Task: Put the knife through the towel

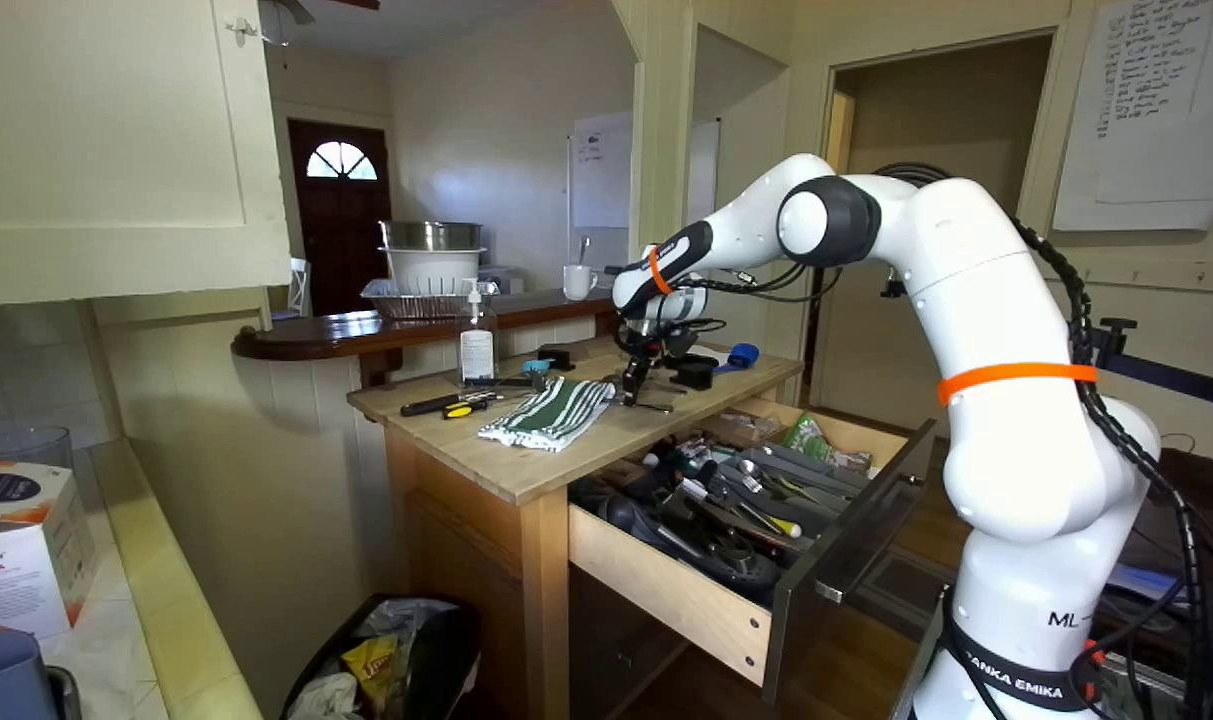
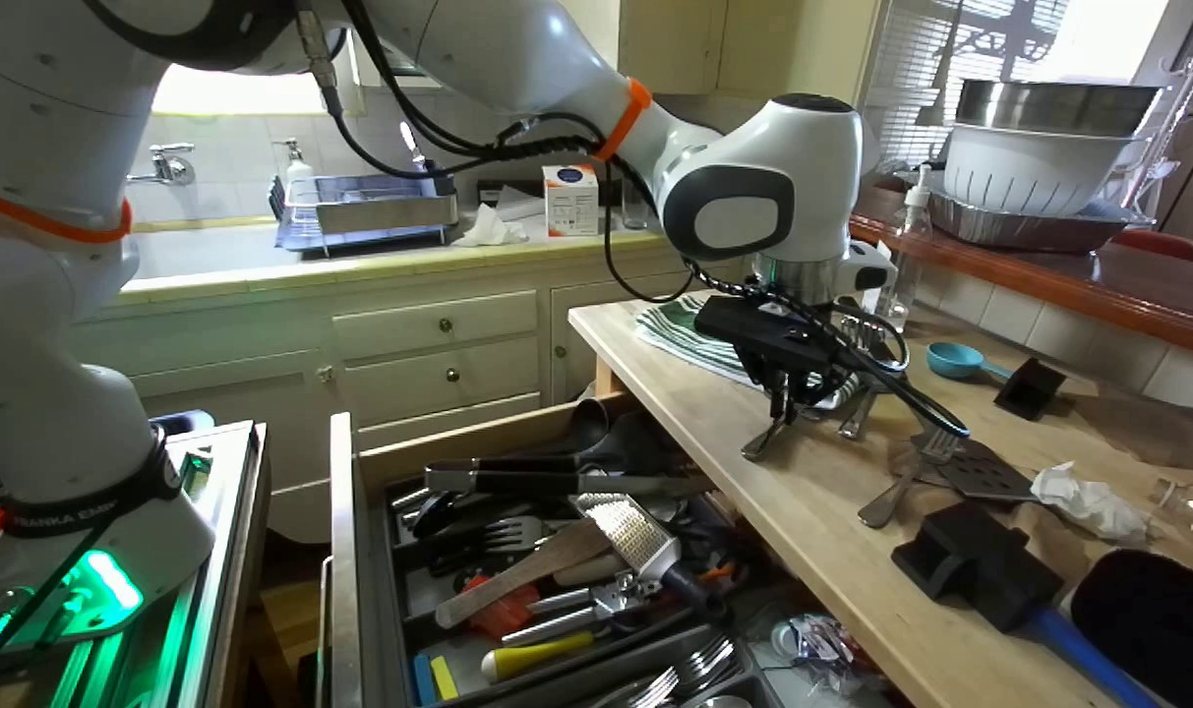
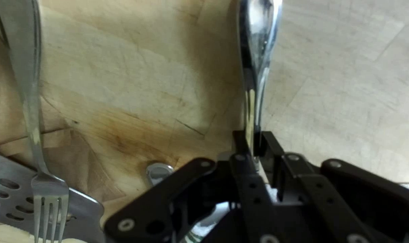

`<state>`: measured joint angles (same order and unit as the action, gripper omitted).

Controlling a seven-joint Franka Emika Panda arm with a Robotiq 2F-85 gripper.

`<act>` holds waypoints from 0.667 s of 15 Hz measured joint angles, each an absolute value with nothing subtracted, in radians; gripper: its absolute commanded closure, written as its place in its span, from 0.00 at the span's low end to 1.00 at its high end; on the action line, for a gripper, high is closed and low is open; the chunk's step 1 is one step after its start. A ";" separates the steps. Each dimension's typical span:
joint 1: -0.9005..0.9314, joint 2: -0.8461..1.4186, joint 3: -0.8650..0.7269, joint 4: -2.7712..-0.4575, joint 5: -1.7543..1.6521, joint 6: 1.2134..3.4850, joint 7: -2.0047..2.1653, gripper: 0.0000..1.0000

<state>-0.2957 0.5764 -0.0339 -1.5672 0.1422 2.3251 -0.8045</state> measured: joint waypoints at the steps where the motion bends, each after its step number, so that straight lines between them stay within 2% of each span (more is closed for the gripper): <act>1: -0.296 0.577 -0.034 -1.566 0.139 2.325 -0.802 0.45; 7: -0.297 0.542 -0.048 -1.554 0.119 2.268 -0.788 0.01; 10: -0.309 0.461 -0.055 -1.553 0.127 2.233 -0.759 0.00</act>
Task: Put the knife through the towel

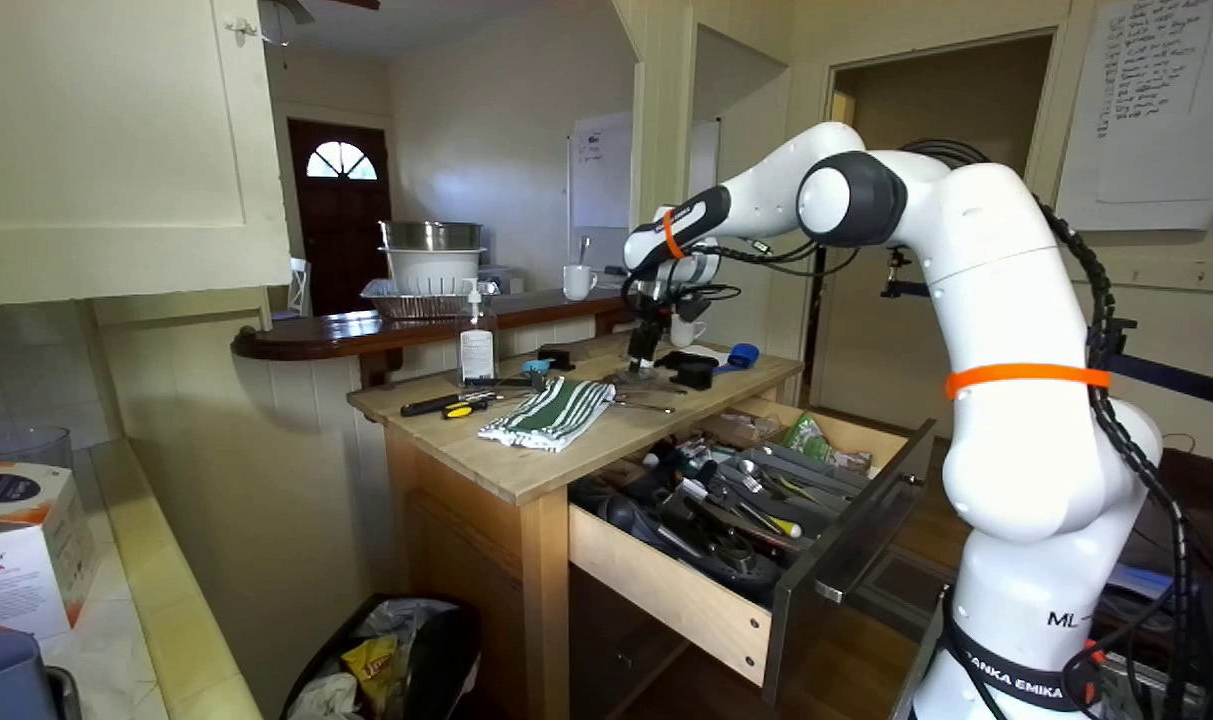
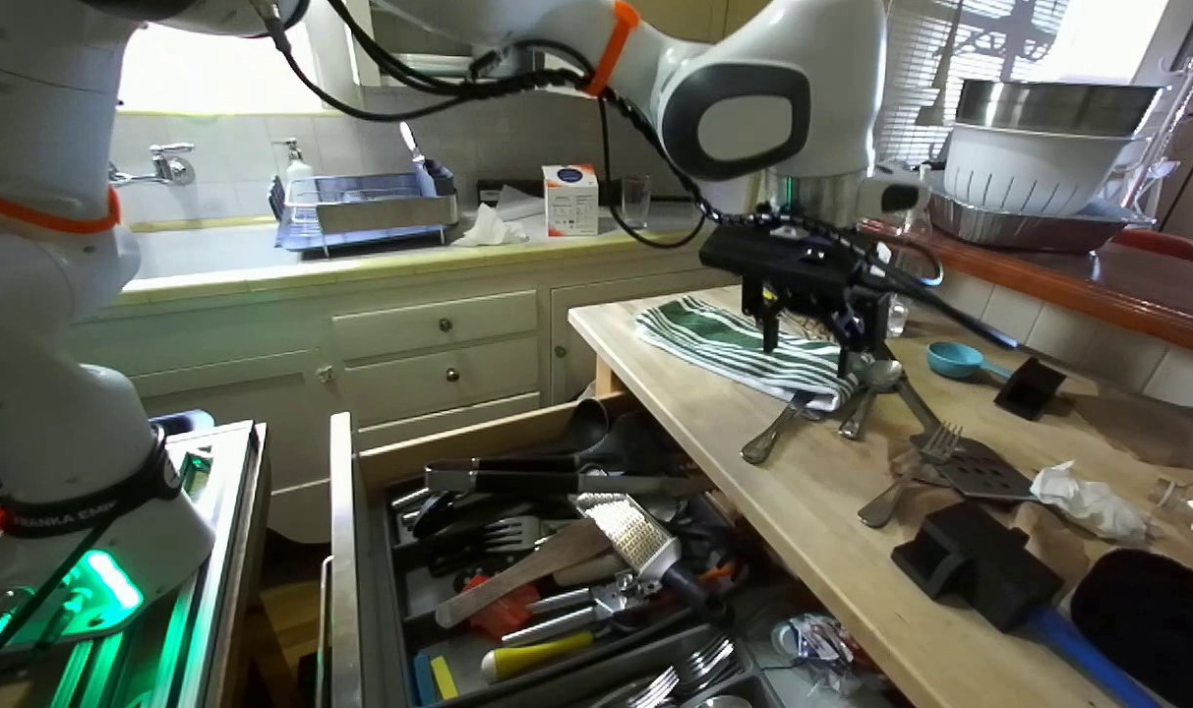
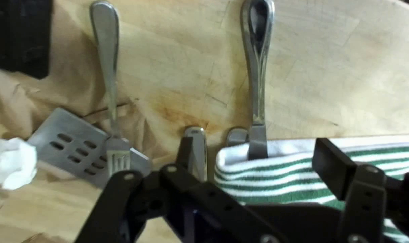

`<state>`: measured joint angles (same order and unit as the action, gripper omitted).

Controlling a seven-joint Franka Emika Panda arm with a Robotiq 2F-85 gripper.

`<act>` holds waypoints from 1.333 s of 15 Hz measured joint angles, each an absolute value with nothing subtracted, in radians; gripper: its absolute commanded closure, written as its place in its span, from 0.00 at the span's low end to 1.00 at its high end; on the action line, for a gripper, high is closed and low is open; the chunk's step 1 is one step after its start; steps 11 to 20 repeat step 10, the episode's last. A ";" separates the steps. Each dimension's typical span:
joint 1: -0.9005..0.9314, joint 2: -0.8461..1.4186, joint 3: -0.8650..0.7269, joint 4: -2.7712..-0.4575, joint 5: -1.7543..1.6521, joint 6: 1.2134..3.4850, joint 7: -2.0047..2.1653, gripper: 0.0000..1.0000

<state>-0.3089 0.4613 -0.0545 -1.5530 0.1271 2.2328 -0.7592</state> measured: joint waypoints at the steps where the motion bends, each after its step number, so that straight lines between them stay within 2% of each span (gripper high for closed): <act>1: -0.310 0.425 -0.060 -1.553 0.126 2.229 -0.737 0.00; 9: -0.298 0.190 -0.083 -1.606 0.138 2.216 -0.572 0.00; 20: -0.297 0.180 -0.083 -1.616 0.139 2.214 -0.572 0.00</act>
